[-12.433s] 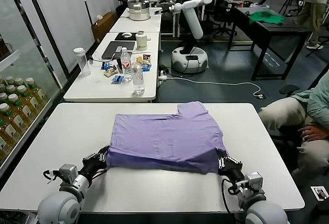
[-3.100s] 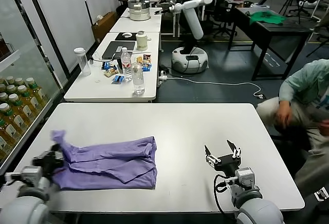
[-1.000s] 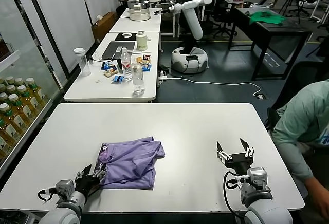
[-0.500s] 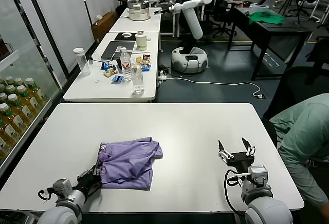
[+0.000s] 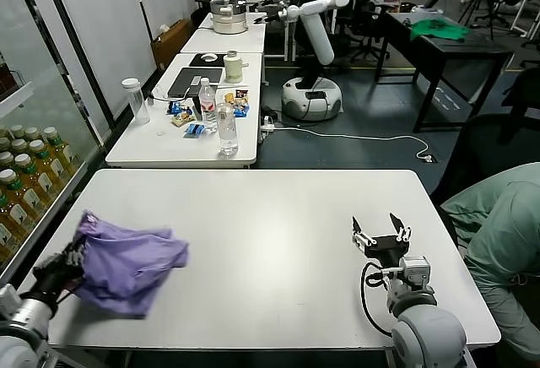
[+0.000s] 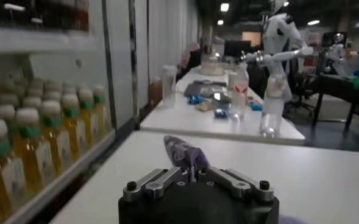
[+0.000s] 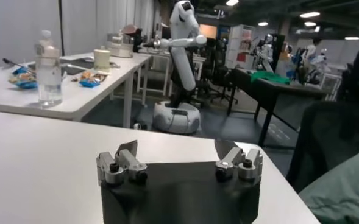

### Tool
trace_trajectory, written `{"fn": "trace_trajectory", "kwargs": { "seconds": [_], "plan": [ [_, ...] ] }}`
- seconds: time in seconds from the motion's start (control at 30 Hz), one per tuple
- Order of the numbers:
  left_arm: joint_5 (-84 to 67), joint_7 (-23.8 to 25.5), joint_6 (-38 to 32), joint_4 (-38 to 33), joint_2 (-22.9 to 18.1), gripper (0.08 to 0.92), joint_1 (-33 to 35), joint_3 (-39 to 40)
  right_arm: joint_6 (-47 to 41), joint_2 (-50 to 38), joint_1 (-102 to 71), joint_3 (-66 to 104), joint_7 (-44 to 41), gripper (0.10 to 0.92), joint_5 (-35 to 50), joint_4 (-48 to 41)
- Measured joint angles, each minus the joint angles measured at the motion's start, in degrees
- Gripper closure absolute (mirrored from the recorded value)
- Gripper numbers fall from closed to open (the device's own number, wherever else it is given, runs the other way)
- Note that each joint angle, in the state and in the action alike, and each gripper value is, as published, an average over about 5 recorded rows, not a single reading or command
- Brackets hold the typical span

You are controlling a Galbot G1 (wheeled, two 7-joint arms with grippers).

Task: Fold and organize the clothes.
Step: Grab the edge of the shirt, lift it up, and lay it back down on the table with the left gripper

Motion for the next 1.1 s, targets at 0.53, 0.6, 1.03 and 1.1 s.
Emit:
{"fn": "trace_trajectory", "kwargs": {
  "seconds": [0.53,0.6,1.03,1.1],
  "plan": [
    [27.00,5.37,-7.74,-3.29,-12.97,0.827,0.69,31.54,1.17,-0.67,-5.33,6.78,-1.05,0.203,-0.97,0.25],
    [29.88,5.77,-9.49,-2.39,-15.10,0.768,0.24,36.30,1.01,-0.80,-5.89,7.19,-1.07,0.203,-0.92,0.62],
    [36.80,4.12,-17.05,-0.26,-19.70,0.414,-4.05,44.87,-1.13,-2.90,-6.22,7.28,-1.20,0.203,0.67,2.72],
    [36.42,3.67,-17.83,-1.08,-18.76,0.353,-3.86,43.60,-1.33,-3.27,-5.72,6.67,-1.18,0.203,0.98,3.06]
  ]
}}
